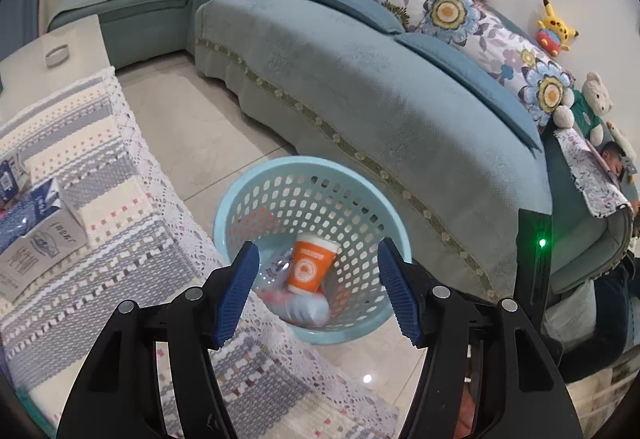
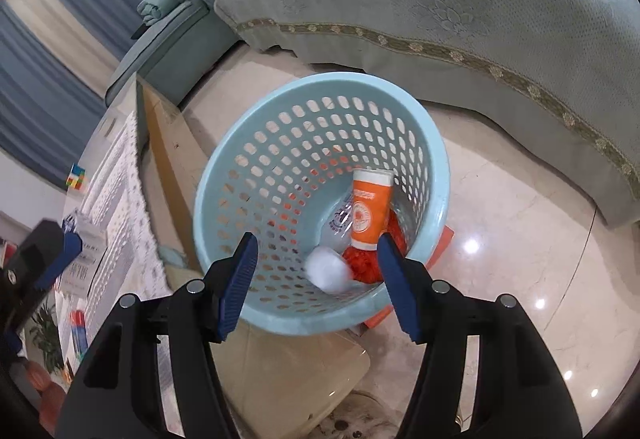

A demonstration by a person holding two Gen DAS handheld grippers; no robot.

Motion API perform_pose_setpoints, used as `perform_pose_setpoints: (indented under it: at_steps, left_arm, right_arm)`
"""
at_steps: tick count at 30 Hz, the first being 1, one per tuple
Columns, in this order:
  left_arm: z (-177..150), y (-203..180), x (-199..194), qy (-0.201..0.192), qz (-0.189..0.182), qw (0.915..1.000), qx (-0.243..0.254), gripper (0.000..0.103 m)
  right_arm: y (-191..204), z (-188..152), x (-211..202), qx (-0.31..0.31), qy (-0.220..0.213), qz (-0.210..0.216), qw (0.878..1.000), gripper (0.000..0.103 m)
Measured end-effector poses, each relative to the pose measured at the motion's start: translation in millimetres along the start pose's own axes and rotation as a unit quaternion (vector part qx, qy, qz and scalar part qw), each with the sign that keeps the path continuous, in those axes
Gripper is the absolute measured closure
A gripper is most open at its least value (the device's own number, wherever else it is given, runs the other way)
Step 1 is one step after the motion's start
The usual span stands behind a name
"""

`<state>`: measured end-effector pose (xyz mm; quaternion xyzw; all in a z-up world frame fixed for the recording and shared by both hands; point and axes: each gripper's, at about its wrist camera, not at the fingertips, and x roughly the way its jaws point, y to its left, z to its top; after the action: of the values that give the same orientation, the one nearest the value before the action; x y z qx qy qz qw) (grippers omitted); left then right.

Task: Collect trash
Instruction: 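Carry pink bottle and orange cup over the basket and release both, then grasp the tiger card box with the left tool while the right tool grasps the teal cup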

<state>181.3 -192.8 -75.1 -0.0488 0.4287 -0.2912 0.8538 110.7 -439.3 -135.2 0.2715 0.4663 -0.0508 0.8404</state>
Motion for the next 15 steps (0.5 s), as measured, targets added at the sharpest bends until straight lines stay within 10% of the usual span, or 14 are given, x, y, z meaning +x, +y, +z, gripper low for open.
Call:
perform_pose_setpoints:
  at_steps: [15]
  left_arm:
    - [-27.3,59.4,-177.4,-0.118,0.019,0.9920,-0.039,0.044]
  right_arm:
    - [180.3,-62.1,-106.5,-0.227,-0.091,0.081,0.966,0.045]
